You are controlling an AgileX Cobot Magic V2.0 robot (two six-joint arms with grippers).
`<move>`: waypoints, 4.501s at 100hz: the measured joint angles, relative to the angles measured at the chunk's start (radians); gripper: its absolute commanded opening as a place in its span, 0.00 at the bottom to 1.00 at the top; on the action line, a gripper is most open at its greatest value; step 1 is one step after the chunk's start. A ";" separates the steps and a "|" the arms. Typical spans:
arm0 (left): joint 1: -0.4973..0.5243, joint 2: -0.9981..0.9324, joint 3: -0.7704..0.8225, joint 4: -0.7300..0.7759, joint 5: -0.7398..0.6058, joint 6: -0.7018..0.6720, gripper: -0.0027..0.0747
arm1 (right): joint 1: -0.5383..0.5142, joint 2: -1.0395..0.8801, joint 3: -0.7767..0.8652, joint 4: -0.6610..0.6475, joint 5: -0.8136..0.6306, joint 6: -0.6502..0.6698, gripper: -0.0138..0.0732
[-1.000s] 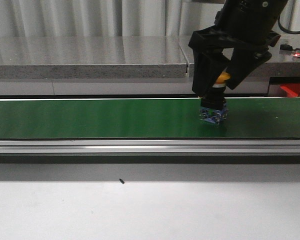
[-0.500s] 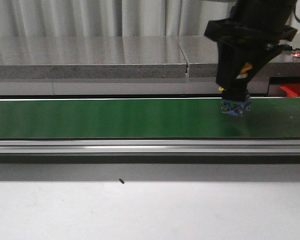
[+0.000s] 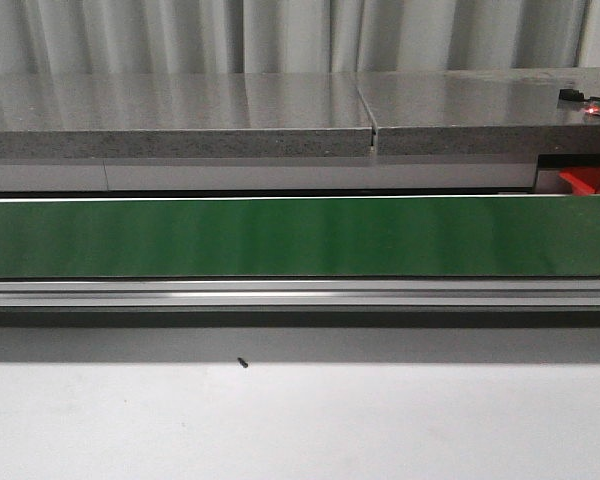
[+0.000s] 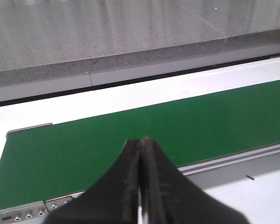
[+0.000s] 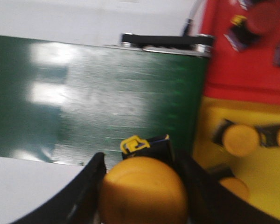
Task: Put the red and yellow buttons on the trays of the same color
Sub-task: 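Carry the yellow button into the yellow tray and open the right gripper, then raise the right gripper out of the yellow tray above the belt end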
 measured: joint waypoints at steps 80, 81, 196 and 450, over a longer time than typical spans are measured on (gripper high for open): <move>0.000 0.000 0.000 0.000 0.000 0.000 0.01 | -0.459 0.117 0.202 0.062 -0.172 -0.041 0.38; 0.000 0.000 0.000 0.000 0.000 0.000 0.01 | -0.459 0.116 0.205 0.060 -0.178 -0.041 0.38; 0.000 0.000 0.000 0.000 0.000 0.000 0.01 | -0.459 0.313 0.269 0.072 -0.360 -0.084 0.38; 0.000 0.000 0.000 0.000 0.000 0.000 0.01 | 0.137 -0.451 0.501 0.081 -0.476 -0.086 0.68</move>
